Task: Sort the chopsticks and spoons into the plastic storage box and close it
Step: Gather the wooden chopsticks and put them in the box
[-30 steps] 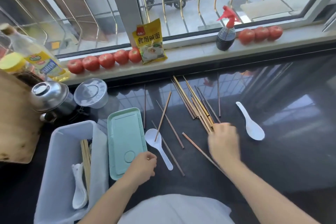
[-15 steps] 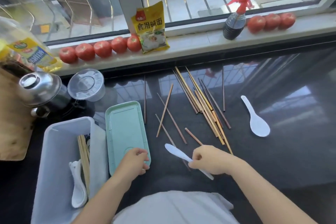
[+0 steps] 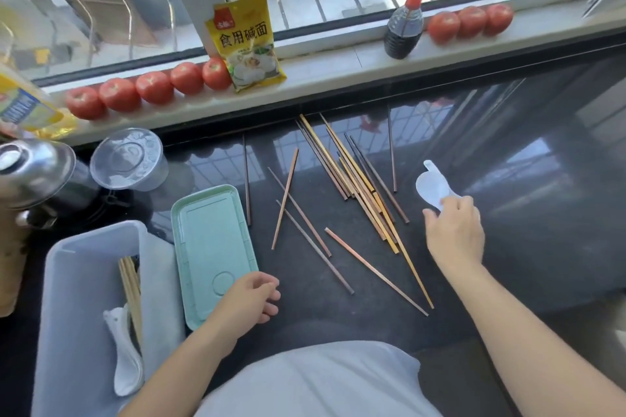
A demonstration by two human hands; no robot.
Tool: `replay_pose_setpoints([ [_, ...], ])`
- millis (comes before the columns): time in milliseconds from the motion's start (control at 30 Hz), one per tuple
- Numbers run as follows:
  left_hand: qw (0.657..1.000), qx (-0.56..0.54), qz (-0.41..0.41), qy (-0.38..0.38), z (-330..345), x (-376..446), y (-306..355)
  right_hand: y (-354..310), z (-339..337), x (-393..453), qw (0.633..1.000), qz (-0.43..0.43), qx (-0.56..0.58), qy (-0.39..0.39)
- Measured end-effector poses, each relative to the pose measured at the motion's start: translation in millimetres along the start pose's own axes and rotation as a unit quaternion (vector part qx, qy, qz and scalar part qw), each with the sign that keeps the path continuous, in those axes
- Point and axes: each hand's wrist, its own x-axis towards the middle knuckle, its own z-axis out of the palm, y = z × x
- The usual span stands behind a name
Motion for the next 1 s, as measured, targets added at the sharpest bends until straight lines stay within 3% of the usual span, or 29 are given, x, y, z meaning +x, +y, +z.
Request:
replay_pose_setpoints([
  [133, 1.000, -0.019, -0.004, 0.015, -8, -7, -7, -41, 30, -68, 0.969, -0.221, -0.024, -0.104],
  [267, 1.000, -0.017, 0.006, 0.017, -6, -10, -3, -48, 57, -98, 0.972, -0.201, 0.009, -0.123],
  [400, 0.998, -0.036, 0.045, 0.018, 4, -14, 6, -64, 33, -86, 0.982, -0.156, 0.037, -0.100],
  [467, 0.991, -0.042, 0.114, 0.051, 7, -13, 6, -70, 13, -81, 0.977, -0.161, 0.075, -0.115],
  [500, 0.978, -0.003, 0.188, 0.085, 6, -14, 5, -73, 3, -82, 0.967, -0.195, 0.072, -0.146],
  [533, 0.943, 0.091, 0.297, 0.120, 3, -13, 4, -77, -7, -86, 0.952, -0.240, 0.056, -0.183],
  [600, 0.788, 0.330, 0.501, 0.137, -2, -8, 1, -88, -17, -102, 0.908, -0.350, 0.037, -0.228],
  [633, 0.719, 0.427, 0.537, 0.112, -1, -10, 3, -94, -18, -112, 0.887, -0.394, 0.050, -0.235],
  [667, 0.698, 0.493, 0.515, 0.067, 2, -14, 5, -100, -17, -120, 0.874, -0.418, 0.067, -0.238],
  [700, 0.714, 0.527, 0.460, 0.035, 7, -20, 7, -106, -14, -128, 0.870, -0.428, 0.083, -0.232],
  [767, 0.798, 0.495, 0.344, -0.001, 8, -21, -1, -113, -6, -138, 0.873, -0.446, 0.119, -0.157],
  [800, 0.838, 0.461, 0.290, 0.018, 4, -17, -8, -115, -1, -141, 0.880, -0.445, 0.134, -0.100],
  [867, 0.939, 0.296, 0.168, 0.049, -9, -12, -18, -115, 7, -138, 0.904, -0.406, 0.131, -0.029],
  [900, 0.978, 0.171, 0.102, 0.054, -15, -11, -20, -116, 11, -134, 0.919, -0.379, 0.102, -0.044],
  [933, 0.997, 0.039, 0.041, 0.056, -20, -10, -21, -119, 16, -129, 0.931, -0.350, 0.064, -0.078],
  [1000, 0.984, -0.169, -0.031, 0.053, -27, -12, -21, -127, 31, -118, 0.941, -0.299, 0.001, -0.159],
])
